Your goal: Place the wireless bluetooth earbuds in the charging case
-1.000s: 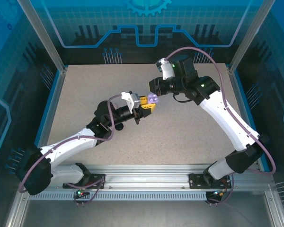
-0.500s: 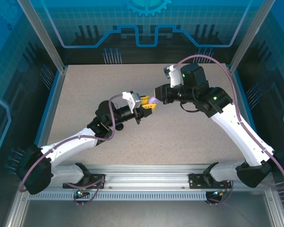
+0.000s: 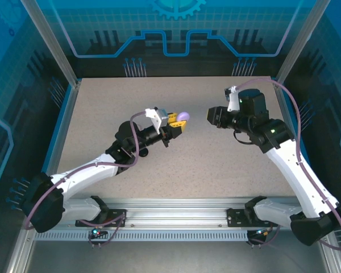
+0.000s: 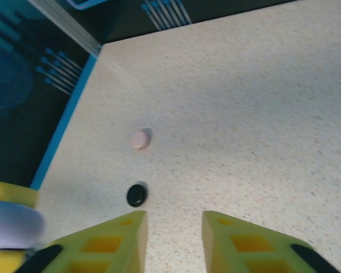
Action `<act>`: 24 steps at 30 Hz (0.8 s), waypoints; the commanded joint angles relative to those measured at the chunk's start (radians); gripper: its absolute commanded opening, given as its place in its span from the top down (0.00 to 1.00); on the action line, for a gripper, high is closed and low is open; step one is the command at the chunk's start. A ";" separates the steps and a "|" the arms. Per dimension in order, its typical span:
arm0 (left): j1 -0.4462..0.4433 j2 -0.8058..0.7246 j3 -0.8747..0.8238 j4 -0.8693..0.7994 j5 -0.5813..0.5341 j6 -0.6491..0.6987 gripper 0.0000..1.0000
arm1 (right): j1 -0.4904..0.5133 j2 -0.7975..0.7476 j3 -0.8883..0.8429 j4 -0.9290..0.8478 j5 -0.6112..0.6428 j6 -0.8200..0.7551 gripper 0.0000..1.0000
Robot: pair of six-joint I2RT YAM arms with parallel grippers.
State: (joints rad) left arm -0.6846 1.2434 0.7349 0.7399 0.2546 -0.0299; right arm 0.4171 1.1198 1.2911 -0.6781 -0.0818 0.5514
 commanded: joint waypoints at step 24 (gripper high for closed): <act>-0.010 0.269 -0.009 0.085 0.065 -0.265 1.00 | -0.096 0.131 -0.091 0.103 -0.060 -0.024 0.56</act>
State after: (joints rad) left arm -0.6857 1.5158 0.6968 0.8028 0.2611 -0.2901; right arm 0.3313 1.2140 1.1343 -0.6147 -0.0929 0.5495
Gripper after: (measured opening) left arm 0.217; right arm 0.445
